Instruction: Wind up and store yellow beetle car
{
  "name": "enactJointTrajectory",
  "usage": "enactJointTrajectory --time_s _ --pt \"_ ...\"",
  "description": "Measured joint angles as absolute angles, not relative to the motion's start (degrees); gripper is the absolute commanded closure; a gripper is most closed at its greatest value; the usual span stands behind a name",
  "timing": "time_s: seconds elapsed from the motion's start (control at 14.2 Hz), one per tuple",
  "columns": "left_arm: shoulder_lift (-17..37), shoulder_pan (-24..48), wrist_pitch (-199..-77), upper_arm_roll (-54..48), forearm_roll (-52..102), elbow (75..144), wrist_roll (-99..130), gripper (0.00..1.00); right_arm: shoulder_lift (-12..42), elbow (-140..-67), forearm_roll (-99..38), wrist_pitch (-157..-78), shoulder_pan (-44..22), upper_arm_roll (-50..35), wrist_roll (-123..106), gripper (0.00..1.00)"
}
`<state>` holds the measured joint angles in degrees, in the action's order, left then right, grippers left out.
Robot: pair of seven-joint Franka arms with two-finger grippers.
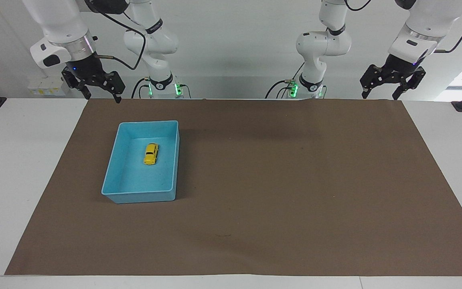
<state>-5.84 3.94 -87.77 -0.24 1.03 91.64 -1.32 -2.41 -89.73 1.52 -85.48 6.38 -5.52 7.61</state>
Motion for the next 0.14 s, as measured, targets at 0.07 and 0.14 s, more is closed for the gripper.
enactJointTrajectory --time_s 0.07,0.14 --pt "-5.84 3.94 -87.77 -0.24 1.03 91.64 -1.32 0.0 -2.48 -89.84 1.52 -85.43 6.38 -5.52 7.61 0.0" --pt "-5.84 3.94 -87.77 -0.24 1.03 91.64 -1.32 0.0 -2.52 -89.93 1.52 -85.4 6.38 -5.52 7.61 0.0"
